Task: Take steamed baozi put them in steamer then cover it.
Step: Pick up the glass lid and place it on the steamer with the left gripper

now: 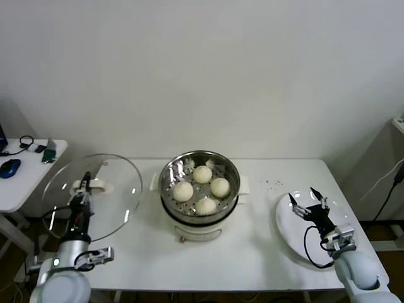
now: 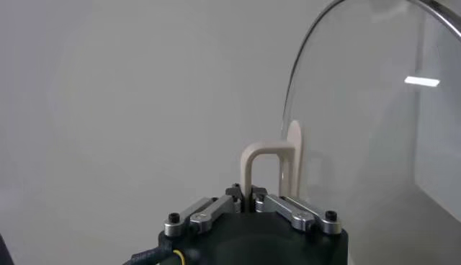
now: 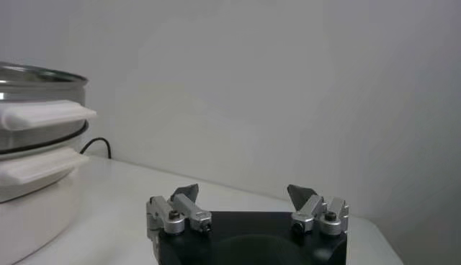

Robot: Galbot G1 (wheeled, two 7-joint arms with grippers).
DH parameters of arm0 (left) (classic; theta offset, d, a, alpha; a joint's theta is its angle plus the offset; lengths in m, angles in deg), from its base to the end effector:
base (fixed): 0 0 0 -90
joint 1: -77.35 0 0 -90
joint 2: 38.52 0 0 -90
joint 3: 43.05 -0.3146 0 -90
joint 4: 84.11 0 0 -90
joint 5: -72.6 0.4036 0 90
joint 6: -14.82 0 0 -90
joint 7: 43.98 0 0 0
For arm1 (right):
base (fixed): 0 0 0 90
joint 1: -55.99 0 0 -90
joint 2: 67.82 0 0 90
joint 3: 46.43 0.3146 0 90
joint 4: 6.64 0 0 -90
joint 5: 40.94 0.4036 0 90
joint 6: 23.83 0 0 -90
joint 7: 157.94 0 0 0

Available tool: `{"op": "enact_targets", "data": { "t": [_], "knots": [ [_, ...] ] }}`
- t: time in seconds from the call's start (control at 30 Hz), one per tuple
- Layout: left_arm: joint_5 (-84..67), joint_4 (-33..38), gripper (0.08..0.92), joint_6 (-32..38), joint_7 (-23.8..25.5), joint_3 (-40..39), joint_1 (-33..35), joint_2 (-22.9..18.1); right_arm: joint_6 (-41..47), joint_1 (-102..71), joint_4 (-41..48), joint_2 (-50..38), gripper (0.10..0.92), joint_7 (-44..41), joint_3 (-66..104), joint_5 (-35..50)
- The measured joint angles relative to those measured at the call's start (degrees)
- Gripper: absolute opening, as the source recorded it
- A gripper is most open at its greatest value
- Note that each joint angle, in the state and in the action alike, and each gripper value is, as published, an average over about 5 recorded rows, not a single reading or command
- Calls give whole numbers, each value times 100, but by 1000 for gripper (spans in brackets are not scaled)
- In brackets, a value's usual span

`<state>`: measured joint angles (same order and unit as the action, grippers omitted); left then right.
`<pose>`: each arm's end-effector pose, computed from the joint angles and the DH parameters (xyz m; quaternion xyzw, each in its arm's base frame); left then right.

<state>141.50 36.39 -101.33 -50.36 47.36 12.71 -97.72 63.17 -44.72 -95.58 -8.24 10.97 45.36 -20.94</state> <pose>0.2744 0.0583 -0.2330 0.1312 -0.6609 -0.7389 0.0060 0.3459 -0.1739 -0.3416 0.0889 -0.9894 0.0851 0.0772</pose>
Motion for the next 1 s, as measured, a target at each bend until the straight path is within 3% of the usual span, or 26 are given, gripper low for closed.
{"op": "enact_targets", "data": {
  "t": [0.37, 0.67, 1.0],
  "knots": [
    [153, 48, 147, -1057, 979, -1841, -1741, 124, -36, 86, 166, 165, 823, 0, -50, -253],
    [556, -399, 147, -1518, 1777, -3097, -2972, -445, -90, 49, 224, 241, 823, 0, 22, -391],
    [819, -1008, 147, -1608, 2024, -3877, -3485, -1126, -91, -3, 253, 279, 823, -11, 79, -453]
  ]
}}
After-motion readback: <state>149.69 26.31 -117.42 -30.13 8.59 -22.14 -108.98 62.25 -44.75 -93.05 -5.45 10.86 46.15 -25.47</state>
